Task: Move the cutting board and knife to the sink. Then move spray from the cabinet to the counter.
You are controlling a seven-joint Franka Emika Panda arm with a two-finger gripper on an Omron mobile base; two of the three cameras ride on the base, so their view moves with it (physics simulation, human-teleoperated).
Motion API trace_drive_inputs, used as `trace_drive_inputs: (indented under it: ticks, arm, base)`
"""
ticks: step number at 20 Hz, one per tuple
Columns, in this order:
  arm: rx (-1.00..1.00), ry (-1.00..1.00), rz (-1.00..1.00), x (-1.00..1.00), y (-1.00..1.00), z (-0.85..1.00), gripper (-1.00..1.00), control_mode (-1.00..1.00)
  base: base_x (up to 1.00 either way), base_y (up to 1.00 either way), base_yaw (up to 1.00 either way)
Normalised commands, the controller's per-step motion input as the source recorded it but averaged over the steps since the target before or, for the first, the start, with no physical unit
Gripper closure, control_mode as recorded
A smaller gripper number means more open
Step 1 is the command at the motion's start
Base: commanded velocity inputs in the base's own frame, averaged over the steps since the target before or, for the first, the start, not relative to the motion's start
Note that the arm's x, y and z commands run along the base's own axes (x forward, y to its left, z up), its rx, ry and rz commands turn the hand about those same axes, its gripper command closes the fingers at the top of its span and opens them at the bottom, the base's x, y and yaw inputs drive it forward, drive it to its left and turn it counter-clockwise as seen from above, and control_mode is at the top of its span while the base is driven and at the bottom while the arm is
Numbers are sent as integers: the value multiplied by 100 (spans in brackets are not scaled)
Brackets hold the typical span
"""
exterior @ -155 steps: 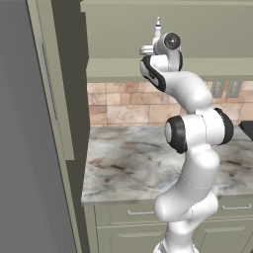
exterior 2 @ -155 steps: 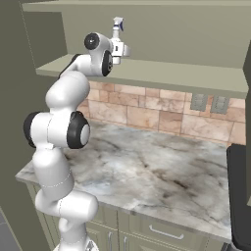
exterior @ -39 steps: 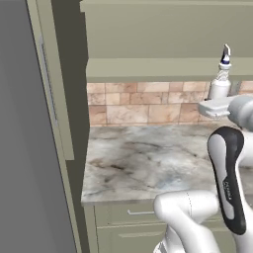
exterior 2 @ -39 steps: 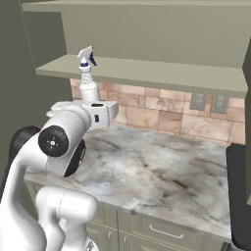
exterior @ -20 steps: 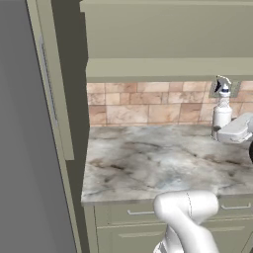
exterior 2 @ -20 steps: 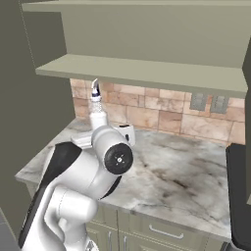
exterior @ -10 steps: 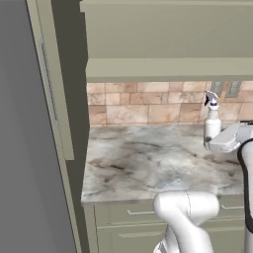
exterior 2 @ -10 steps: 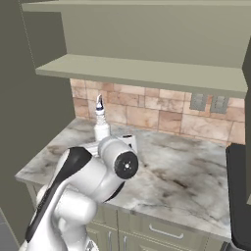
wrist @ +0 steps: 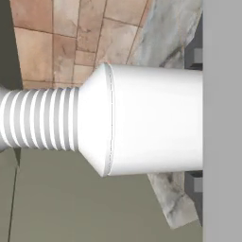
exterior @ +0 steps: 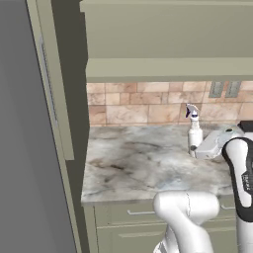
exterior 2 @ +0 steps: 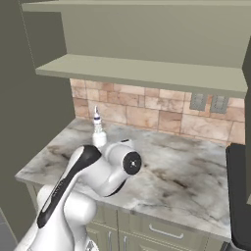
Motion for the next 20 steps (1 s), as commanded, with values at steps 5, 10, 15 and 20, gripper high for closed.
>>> trace_drive_inputs:
  ticks: [5, 10, 15, 20]
  arm:
    - [0, 6, 24, 37, 10, -50, 100, -100]
    - [5, 1, 26, 37, 5, -39, 100, -100]
    - [11, 0, 22, 30, 7, -30, 100, -100]
    - [8, -1, 13, 30, 1, -20, 100, -100]
  base:
    - [0, 0, 0]
    - [0, 0, 0]
    - [0, 0, 0]
    - [0, 0, 0]
